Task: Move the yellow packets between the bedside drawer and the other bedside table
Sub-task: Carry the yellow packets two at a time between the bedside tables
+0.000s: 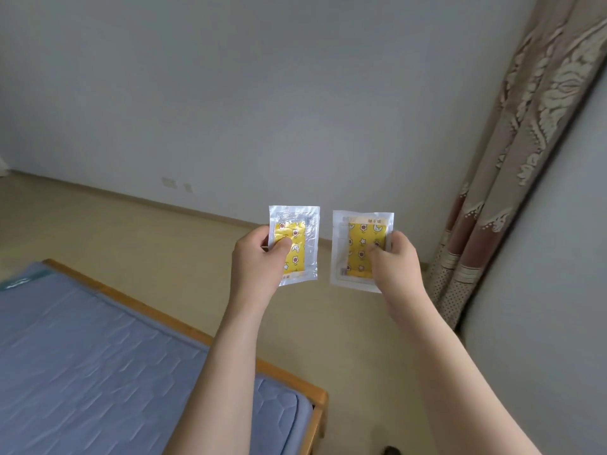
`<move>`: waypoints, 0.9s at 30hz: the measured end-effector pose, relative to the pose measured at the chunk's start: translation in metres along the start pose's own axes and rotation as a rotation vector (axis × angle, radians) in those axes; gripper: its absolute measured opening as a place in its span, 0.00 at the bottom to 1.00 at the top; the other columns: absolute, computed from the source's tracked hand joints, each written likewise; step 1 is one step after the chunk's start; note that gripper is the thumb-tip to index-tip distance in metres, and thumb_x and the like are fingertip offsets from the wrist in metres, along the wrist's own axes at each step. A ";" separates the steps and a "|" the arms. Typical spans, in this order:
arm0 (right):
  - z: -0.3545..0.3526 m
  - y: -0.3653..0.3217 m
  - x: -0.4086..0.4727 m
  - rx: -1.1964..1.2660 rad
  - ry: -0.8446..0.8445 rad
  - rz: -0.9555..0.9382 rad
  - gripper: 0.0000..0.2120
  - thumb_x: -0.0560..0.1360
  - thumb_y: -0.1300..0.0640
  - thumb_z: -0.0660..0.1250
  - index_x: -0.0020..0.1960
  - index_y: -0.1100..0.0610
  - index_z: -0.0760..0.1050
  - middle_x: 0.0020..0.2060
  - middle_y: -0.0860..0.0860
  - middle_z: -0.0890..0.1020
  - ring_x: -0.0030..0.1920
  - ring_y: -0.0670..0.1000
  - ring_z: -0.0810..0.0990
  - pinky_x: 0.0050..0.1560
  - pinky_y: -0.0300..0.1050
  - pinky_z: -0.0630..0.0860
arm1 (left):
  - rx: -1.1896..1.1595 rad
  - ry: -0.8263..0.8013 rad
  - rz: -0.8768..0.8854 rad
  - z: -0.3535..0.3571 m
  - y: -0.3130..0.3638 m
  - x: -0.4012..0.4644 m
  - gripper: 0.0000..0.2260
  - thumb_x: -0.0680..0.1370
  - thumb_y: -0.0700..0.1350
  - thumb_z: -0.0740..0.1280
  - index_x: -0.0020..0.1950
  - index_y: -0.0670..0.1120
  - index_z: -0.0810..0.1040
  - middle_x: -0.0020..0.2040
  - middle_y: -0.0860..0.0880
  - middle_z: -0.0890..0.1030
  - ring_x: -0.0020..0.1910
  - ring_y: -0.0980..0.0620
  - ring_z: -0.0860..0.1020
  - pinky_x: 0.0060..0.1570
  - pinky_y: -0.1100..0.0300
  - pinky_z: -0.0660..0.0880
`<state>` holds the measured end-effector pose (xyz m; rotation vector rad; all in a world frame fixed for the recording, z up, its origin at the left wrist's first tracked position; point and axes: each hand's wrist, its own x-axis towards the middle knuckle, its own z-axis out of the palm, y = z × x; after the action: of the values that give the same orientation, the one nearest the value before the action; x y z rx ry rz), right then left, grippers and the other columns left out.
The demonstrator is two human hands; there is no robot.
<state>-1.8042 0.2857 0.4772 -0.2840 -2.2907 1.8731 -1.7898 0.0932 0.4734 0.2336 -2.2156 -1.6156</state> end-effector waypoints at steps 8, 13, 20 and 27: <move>0.001 -0.020 0.221 0.017 -0.078 -0.068 0.06 0.77 0.65 0.56 0.42 0.57 0.63 0.38 0.53 0.68 0.37 0.51 0.66 0.36 0.44 0.64 | -0.021 0.062 0.000 0.111 0.017 0.170 0.09 0.72 0.45 0.67 0.45 0.39 0.77 0.36 0.44 0.73 0.34 0.52 0.69 0.36 0.58 0.67; 0.056 -0.032 0.328 0.029 -0.161 -0.045 0.06 0.77 0.65 0.57 0.51 0.67 0.69 0.42 0.63 0.74 0.39 0.59 0.70 0.42 0.54 0.76 | 0.000 0.175 -0.042 0.131 0.010 0.262 0.10 0.73 0.44 0.68 0.48 0.38 0.78 0.37 0.45 0.76 0.35 0.53 0.71 0.38 0.59 0.68; 0.182 -0.040 0.451 0.066 -0.354 -0.059 0.07 0.76 0.64 0.57 0.52 0.65 0.69 0.49 0.63 0.77 0.41 0.51 0.73 0.50 0.60 0.78 | 0.002 0.343 -0.108 0.132 -0.040 0.396 0.08 0.74 0.41 0.68 0.48 0.36 0.78 0.39 0.37 0.78 0.34 0.51 0.74 0.36 0.59 0.71; 0.329 -0.093 0.571 0.123 -0.499 -0.072 0.08 0.76 0.65 0.57 0.54 0.65 0.69 0.45 0.53 0.76 0.41 0.51 0.73 0.42 0.46 0.72 | -0.017 0.481 -0.123 0.081 -0.053 0.543 0.06 0.76 0.38 0.67 0.44 0.44 0.83 0.40 0.46 0.84 0.36 0.54 0.82 0.35 0.59 0.79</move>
<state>-2.4422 0.1001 0.5091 0.3150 -2.4119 2.2318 -2.3222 -0.0451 0.5158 0.6875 -1.8463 -1.4489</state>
